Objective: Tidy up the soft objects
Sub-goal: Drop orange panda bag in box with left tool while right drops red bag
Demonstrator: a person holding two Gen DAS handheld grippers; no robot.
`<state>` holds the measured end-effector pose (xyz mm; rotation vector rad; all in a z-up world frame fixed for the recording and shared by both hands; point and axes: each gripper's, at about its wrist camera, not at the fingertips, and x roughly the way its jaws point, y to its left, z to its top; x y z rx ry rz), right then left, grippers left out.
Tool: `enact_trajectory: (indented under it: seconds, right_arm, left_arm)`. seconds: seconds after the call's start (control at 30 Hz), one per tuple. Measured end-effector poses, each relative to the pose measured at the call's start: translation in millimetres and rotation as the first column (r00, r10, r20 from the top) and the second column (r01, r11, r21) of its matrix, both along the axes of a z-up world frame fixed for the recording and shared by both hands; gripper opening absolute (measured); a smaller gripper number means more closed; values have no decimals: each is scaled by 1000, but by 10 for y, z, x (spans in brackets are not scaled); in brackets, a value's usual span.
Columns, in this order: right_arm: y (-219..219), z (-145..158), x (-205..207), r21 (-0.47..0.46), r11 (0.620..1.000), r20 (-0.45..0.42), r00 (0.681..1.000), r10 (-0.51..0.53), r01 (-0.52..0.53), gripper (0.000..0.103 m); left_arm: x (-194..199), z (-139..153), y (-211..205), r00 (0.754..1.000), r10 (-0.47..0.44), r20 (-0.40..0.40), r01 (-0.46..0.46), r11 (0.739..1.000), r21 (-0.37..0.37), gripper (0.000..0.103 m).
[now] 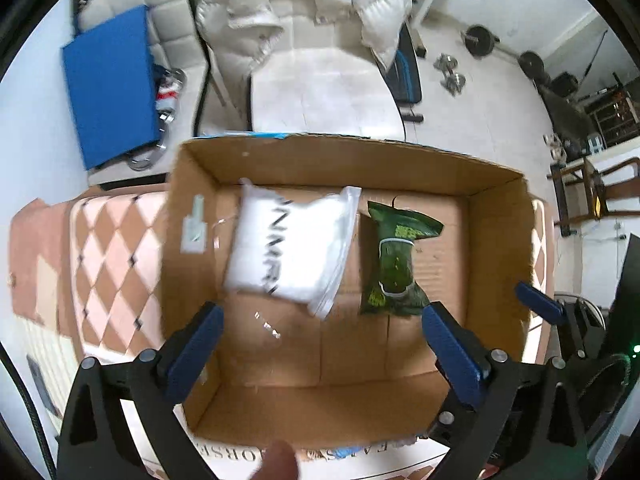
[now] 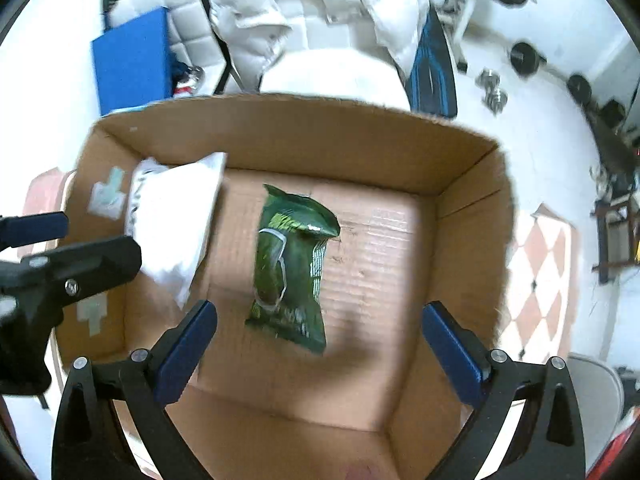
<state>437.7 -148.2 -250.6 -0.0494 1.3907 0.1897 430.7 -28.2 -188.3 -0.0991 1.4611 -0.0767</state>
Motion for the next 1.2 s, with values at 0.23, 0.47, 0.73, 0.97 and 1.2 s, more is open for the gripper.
enact_trajectory:
  seconds: [0.23,0.47,0.73,0.97,1.2]
  right_arm:
    - [-245,410,-797,-9,1000,89,996,23,-23,103]
    - [-585,169,-1598,-55,998,24,999,30,-29,103]
    - [-816,-740,-2167,-138,989,-151,988,34,-55,90]
    - [-676,-1141,-2109,-155,983,-206,977,61,-95,84]
    - [-641,-1276,-2121,-145,988,-253,967,9,-47,56]
  left_arm:
    - [-822,325,18,993,9,121,-14,999,44,101]
    - [-1647,-442,20,985,-168,-35,170,984,61,101]
    - [-2061,-1189,50,925,-339,-171,353,934,60,91]
    - [-1908,-1548,-272,862,-454,-226,488,863,129,86]
    - [-1888,-1651,-345,894,-374,-247,417,896,150,41]
